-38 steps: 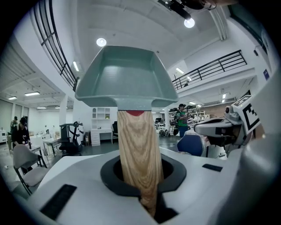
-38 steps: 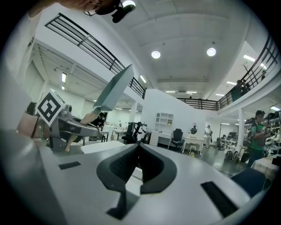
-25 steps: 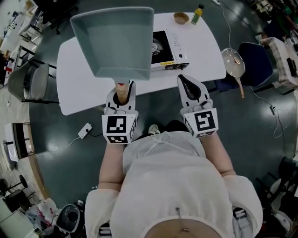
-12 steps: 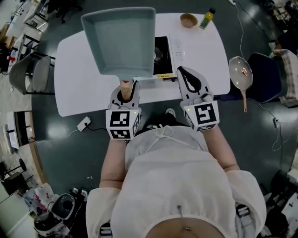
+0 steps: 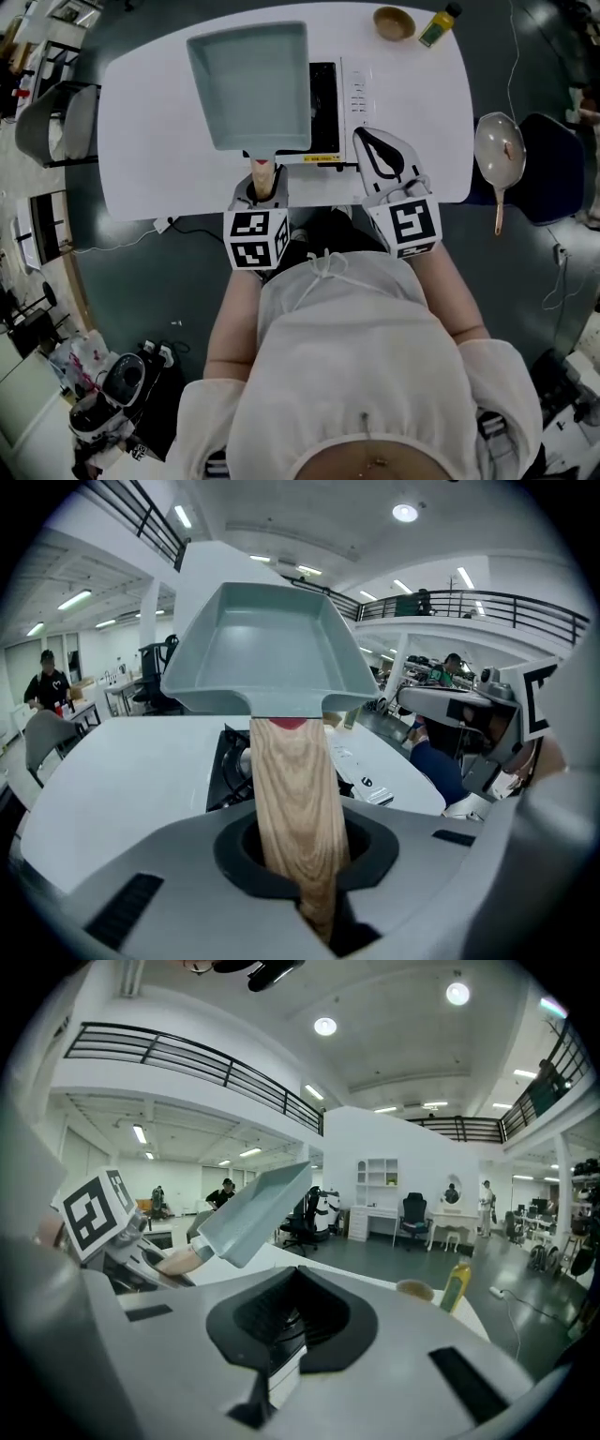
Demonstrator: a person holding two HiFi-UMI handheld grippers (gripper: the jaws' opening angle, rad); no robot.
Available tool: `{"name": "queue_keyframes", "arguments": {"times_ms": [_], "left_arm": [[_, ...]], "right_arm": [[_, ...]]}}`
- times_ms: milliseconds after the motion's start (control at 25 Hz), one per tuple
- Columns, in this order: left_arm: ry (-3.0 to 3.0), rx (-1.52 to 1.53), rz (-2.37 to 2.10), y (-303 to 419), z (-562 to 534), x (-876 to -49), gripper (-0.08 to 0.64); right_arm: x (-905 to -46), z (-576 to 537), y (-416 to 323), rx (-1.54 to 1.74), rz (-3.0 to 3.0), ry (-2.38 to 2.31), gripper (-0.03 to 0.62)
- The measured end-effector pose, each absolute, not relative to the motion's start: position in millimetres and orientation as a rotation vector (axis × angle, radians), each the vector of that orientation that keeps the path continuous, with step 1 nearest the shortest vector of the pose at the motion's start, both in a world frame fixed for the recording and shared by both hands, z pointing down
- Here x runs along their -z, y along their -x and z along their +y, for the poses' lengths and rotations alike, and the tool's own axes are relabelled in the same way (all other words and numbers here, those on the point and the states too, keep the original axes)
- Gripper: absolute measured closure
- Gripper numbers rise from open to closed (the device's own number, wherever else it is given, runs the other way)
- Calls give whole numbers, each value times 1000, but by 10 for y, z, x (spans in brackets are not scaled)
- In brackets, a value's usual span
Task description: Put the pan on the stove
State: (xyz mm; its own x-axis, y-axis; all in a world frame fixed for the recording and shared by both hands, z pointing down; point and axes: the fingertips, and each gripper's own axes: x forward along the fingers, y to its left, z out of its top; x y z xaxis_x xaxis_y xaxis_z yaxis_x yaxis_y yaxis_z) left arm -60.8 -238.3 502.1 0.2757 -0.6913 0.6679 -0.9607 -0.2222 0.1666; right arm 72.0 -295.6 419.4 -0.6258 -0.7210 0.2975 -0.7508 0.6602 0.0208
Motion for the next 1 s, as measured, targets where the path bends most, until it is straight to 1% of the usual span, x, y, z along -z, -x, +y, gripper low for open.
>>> {"name": "queue_keyframes", "arguments": {"times_ms": [320,840,1000], "left_arm": [[-1808,-715,-1406,499,-2415,-5562,506],[-1599,-778,-1268,395,-2337,-5892,505],[-1586,-852,-1265,445,-2309,-5941,505]], "right_arm": [[-4523,-3152,-742,-228,-2602,-1081,588],[-4797,-3291,-720,-350,-2602,-1000,587],[-4832,-3362,-768,-381,-2596,-1023,587]]}}
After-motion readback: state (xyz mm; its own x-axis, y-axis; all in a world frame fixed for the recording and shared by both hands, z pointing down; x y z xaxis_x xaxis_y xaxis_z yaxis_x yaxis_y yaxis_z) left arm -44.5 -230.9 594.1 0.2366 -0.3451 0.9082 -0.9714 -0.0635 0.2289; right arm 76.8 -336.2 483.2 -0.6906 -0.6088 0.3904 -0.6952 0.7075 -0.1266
